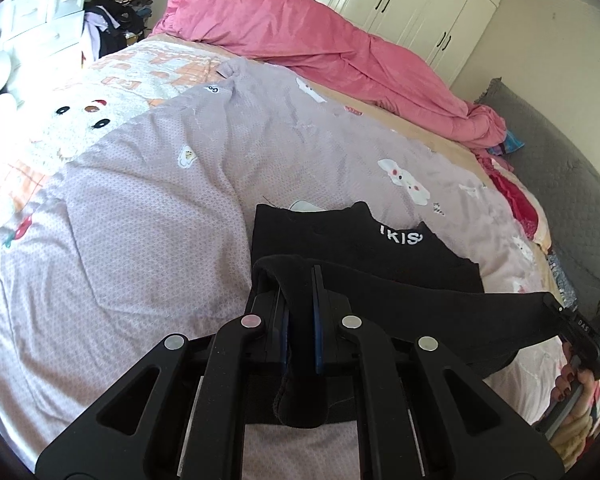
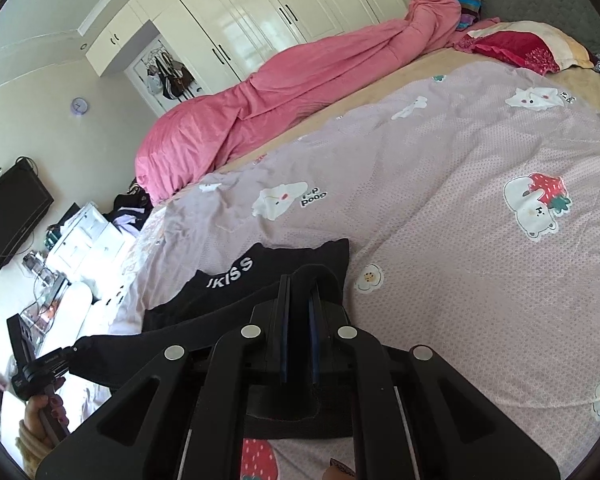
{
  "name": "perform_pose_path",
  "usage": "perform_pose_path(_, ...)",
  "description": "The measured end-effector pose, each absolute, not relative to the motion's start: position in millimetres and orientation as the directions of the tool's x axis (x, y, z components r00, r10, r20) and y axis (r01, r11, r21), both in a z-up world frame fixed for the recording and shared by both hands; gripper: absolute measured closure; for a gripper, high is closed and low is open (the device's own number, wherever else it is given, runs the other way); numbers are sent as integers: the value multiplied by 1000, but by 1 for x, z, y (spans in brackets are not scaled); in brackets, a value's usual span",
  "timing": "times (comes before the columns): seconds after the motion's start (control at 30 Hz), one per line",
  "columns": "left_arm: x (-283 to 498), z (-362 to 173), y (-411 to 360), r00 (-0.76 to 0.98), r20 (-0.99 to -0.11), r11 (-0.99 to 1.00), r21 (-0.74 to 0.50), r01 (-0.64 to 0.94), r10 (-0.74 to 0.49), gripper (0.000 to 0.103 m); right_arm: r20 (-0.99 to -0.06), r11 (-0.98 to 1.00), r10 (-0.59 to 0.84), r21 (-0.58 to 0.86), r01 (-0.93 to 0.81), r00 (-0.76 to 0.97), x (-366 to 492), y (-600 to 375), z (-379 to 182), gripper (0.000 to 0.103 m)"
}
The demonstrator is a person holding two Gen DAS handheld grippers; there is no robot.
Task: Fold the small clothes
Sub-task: 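Lift the hem with both tools and fold it toward the collar, then open both tools to release the hem near the collar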
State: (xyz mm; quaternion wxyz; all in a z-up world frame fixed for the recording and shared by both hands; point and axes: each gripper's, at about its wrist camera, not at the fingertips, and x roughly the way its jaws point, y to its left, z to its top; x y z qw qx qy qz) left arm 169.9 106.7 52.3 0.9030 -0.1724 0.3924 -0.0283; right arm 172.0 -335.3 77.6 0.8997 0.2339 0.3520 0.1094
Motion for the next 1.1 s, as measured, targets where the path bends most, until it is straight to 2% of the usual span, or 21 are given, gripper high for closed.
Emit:
perform_pose_path(0.27, 193, 38, 98, 671, -726, 955, -284, -87, -154, 98, -627, 877, 342, 480, 1, 701, 200, -328, 59, 96)
perform_pose_path(0.33, 197, 35, 99, 659, -736, 954, -284, -95, -153, 85, -645, 880, 335, 474, 16, 687, 204, -326, 54, 94)
perform_pose_path(0.37, 198, 34, 100, 659, -736, 954, -283, -97, -152, 71, -652, 881, 331, 473, 24, 682, 205, -326, 51, 93)
perform_pose_path(0.4, 197, 36, 100, 665, -732, 955, -281, -97, -148, 61, -657, 882, 327, 469, 30, 680, 205, -326, 51, 83)
perform_pose_path(0.43, 194, 38, 101, 673, -725, 954, -282, -97, -146, 58, -662, 886, 312, 461, 43, 682, 204, -326, 51, 52)
perform_pose_path(0.47, 194, 39, 102, 676, -722, 953, -285, -98, -147, 58, -653, 890, 284, 452, 61, 702, 200, -328, 52, 40)
perform_pose_path(0.8, 159, 58, 92, 730, -676, 973, -219, -69, -100, 55, -612, 904, 289, 428, 1, 736, 165, -321, 72, 39)
perform_pose_path(1.1, 131, 33, 67, 678, -719, 979, -206, 0, -152, 55, -653, 901, 367, 426, -79, 662, 133, -294, 56, 39)
